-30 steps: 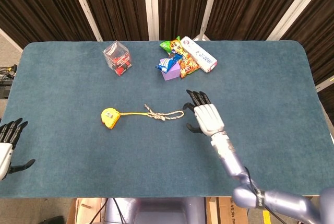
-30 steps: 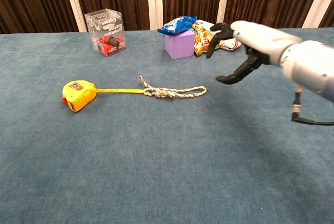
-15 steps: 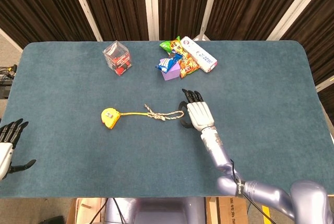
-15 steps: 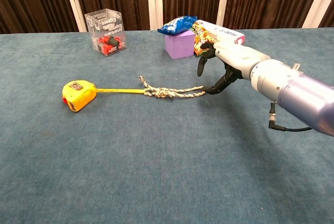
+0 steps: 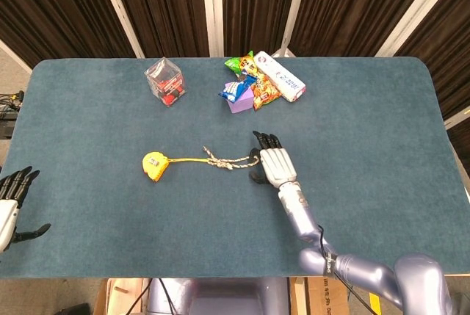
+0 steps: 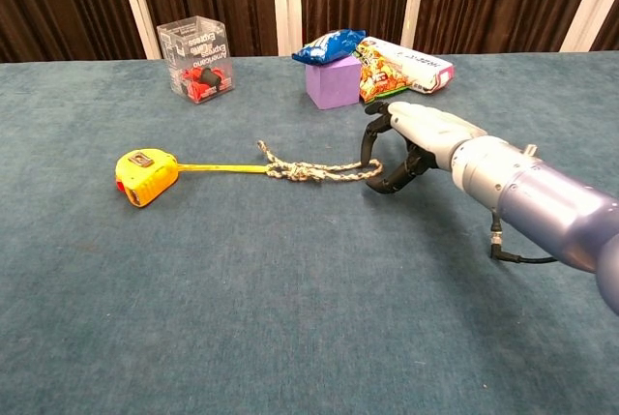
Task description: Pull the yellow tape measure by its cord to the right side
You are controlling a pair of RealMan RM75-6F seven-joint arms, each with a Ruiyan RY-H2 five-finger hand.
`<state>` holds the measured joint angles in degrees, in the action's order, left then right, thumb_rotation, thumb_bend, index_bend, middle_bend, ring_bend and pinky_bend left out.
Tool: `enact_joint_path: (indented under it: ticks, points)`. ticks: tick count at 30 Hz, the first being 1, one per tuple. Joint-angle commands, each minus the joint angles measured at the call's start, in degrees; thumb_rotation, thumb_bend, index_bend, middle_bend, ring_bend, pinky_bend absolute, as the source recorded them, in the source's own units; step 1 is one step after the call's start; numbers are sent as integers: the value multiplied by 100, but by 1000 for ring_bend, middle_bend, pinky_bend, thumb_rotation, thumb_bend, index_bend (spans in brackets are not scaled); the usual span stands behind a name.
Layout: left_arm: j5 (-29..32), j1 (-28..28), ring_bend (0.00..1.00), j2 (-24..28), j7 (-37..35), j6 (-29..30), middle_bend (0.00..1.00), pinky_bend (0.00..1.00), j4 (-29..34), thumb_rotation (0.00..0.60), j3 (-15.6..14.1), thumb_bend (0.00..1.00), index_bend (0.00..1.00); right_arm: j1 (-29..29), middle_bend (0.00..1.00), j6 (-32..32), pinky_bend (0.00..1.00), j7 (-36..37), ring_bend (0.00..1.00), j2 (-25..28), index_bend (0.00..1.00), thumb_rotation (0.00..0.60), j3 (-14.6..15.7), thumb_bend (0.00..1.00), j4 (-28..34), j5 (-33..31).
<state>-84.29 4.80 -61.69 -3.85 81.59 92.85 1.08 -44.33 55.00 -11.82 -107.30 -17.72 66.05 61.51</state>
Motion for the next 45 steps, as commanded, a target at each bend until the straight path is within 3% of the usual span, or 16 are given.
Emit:
enact_joint_path:
  ticks: [1, 31, 45]
  points:
    - [10, 1, 0, 3, -10, -8, 0, 0, 3, 600, 0, 0, 0, -50, 67, -21, 0, 71, 0, -92, 506, 600, -20, 364, -126, 27]
    - [105, 24, 0, 30, -70, -97, 0, 0, 53, 600, 14, 0, 0, -135, 68, -138, 0, 188, 0, -385, 525, 600, -87, 409, -605, -45]
    - [133, 24, 0, 32, -75, -98, 0, 0, 68, 600, 26, 0, 0, -108, 75, -143, 0, 179, 0, -409, 590, 600, -85, 447, -609, -64]
